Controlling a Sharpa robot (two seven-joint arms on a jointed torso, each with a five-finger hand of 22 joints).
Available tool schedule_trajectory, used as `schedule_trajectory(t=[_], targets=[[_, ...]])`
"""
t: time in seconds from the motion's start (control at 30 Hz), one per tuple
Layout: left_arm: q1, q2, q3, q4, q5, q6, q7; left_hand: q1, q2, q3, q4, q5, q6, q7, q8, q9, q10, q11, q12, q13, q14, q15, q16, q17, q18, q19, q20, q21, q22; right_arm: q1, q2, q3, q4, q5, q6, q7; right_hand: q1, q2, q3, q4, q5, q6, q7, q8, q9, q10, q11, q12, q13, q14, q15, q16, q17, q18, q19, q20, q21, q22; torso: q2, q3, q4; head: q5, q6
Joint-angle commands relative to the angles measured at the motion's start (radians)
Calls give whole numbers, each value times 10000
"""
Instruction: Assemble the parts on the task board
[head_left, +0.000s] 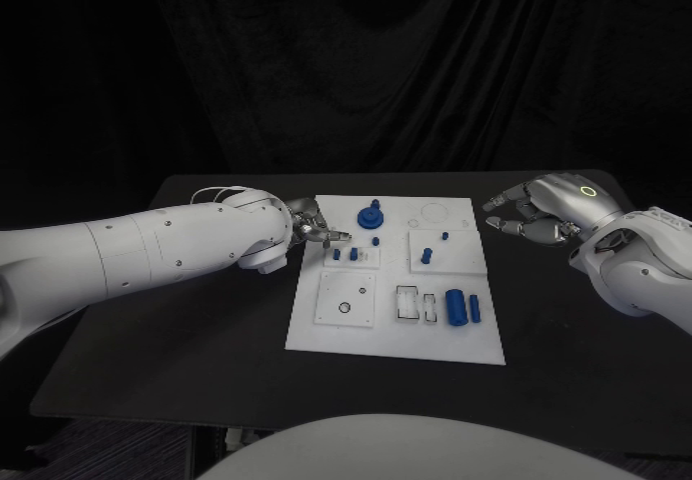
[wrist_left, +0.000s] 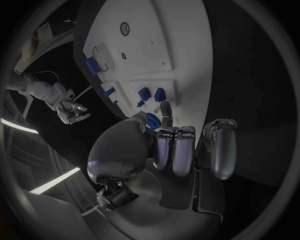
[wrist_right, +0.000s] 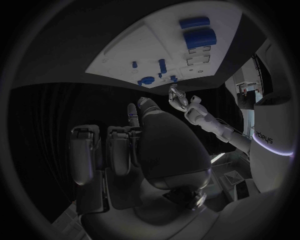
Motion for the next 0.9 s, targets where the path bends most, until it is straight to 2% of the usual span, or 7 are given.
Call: schedule_trajectory(t=[0.03, 0.17, 0.2, 0.3, 0.43, 0.63, 0.9], targets=[[-19, -160, 6, 278, -764, -1826, 1595, 468, -100, -124, -96, 426, -628, 109, 132, 283, 1040, 75, -6, 2633, 1039, 0, 26, 2635, 114, 333, -24, 59, 2190, -24, -29, 9, 5, -56, 4, -243, 73, 59, 47, 9, 75, 37, 34, -58, -13, 757, -26, -44, 652, 1076, 59, 29, 2634, -160, 1039, 72, 26, 2632, -2, 1, 2, -13, 1], [41, -338, 7, 507, -856, -2922, 3593, 1560, -186, -10, -404, 1484, -1790, 427, -6, 305, 334, 390, -745, 2110, 1039, 272, 26, 2635, 207, 10, 169, -415, 2051, -24, -27, 9, -2, -56, 11, -254, 73, 59, 47, 9, 75, 37, 34, -58, -13, 757, -26, -44, 652, 1076, 59, 29, 2634, -160, 1039, 72, 26, 2632, -1, -1, -3, -18, 1], [67, -360, 7, 541, -869, -3086, 4059, 2040, -191, 139, -459, 1576, -1848, 535, -164, -85, -718, 476, -1814, 1407, 1039, 497, 26, 2635, 242, -183, 304, -634, 1990, -24, -27, 9, -3, -56, 12, -255, 73, 59, 47, 9, 75, 37, 34, -58, -13, 757, -26, -44, 652, 1076, 59, 29, 2634, -160, 1039, 72, 26, 2632, -2, 0, -2, -23, 1], [190, -365, 7, 588, -897, -3216, 5297, 3396, -552, 1032, -591, 1294, -1783, 833, -1029, -1577, -5671, 821, -8226, -2923, 953, 606, -71, 2559, 348, -672, 520, -1187, 1828, -24, -22, 9, -9, -56, 15, -258, 70, 60, 49, 12, 82, 37, 36, -58, -13, 757, -25, -45, 651, 1076, 59, 29, 2634, -160, 1039, 72, 26, 2632, -6, 0, 0, -36, 1], [315, -250, 8, 482, -1509, -2818, 6110, 4095, -1267, 1935, -306, 1068, -1796, 1062, -2346, -3669, -6570, 1126, -10723, -5297, 391, 872, -795, 1927, 345, -605, 743, -960, 1873, -24, -21, 9, -8, -56, 26, -271, 70, 60, 49, 12, 82, 37, 36, -58, -13, 757, -25, -45, 651, 1076, 59, 29, 2634, -160, 1039, 72, 26, 2632, -2, 0, -1, -90, 1], [374, 100, 8, 5, -3685, -2078, 6547, 4346, -1561, 2497, -349, 707, -2314, 710, -2713, -5593, -6861, 869, -11994, -7164, 269, 559, -1078, 1584, 374, -612, 561, -998, 1848, -24, -19, 9, -16, -56, 23, -278, 66, 56, 50, 15, 92, 36, 36, -58, -14, 758, -24, -44, 653, 1076, 59, 29, 2634, -160, 1039, 72, 26, 2632, -7, 1, -4, -126, 1], [388, 752, 8, -778, -5819, -1592, 6807, 4434, -1592, 2722, -556, 492, -2251, 357, -2683, -6615, -6726, 578, -12077, -7803, 100, 374, -1423, 1174, 386, -644, 391, -1106, 1827, -50, 48, 9, -54, -56, 17, -260, 67, 47, 51, 13, 100, 37, 35, -57, -15, 757, -25, -45, 651, 1076, 60, 29, 2634, -160, 1039, 73, 26, 2632, 2, 4, -9, -210, 1]])
